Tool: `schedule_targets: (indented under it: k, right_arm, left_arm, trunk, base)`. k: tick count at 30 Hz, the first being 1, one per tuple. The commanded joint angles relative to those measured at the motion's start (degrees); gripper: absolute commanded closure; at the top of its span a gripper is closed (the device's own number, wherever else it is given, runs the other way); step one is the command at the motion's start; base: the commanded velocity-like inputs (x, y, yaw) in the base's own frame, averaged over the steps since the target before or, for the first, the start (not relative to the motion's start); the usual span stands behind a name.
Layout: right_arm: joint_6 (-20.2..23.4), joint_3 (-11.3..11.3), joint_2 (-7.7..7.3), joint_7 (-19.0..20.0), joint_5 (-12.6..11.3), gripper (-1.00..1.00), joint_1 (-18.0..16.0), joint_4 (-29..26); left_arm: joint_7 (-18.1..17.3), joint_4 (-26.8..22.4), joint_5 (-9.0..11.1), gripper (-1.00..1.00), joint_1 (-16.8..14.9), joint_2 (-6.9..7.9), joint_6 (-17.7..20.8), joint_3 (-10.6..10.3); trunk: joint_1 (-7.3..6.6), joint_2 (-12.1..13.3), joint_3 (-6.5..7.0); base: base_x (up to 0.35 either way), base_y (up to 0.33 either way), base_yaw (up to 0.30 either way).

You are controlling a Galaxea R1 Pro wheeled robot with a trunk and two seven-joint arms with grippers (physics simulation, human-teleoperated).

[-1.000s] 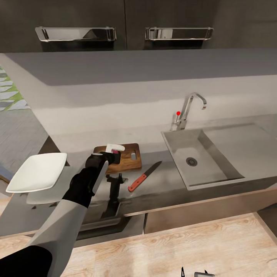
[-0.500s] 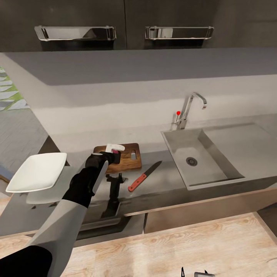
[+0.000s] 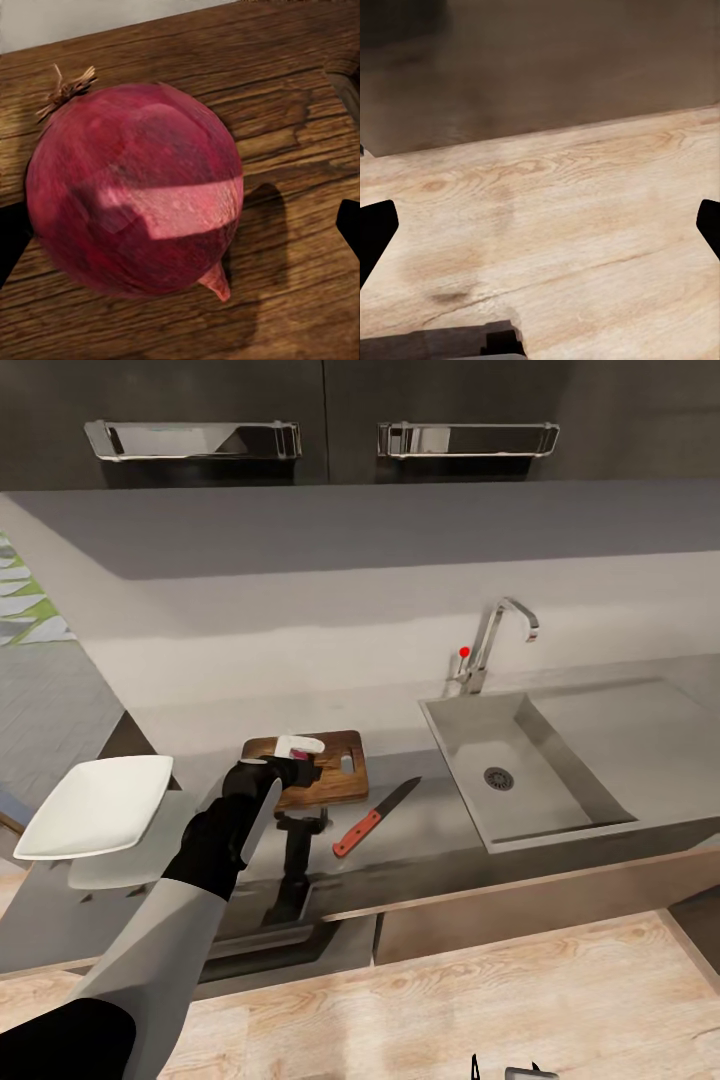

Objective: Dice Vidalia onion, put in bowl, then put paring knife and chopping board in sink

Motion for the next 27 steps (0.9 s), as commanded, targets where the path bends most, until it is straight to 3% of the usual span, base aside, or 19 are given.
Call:
schedule_targets:
  k: [1,14,20,22,27]
  right_arm:
    - [-0.1,-0.3,0.03,-0.4,0.6,-1.00,0.0,0.0]
    - [-0.1,-0.3,0.03,-0.4,0.6,-1.00,0.0,0.0]
    - [-0.1,-0.3,0.03,-0.4,0.6,-1.00,0.0,0.0]
    - [-0.1,-0.3,0.03,-0.4,0.6,-1.00,0.0,0.0]
    - [-0.1,-0.3,0.03,-0.4,0.6,-1.00,0.0,0.0]
  left_arm:
    - [0.4,-0.1,0.3,-1.00,0.0,0.01,0.3,-0.1]
    - [0.6,-1.9,0.3,-1.00,0.0,0.01,0.3,0.0]
    - [0.7,-10.5,0.3,-1.00,0.0,0.01,0.8,0.1]
    - [0.7,-15.5,0.2,-1.00,0.0,0.01,3.0,0.2]
    - [0.8,-21.3,0.2,-1.00,0.0,0.01,8.3,0.3]
  trunk:
    - [0.02,-0.1,-0.08]
    - [0.02,-0.1,-0.08]
    - [0.02,-0.1,-0.08]
    - [0.02,-0.1,-0.08]
    - [0.02,-0.1,-0.08]
  base:
    - [0.000,0.000,0.000]
    - [0.000,0.000,0.000]
    - [0.000,0.000,0.000]
    - [0.000,0.000,0.000]
    - [0.000,0.000,0.000]
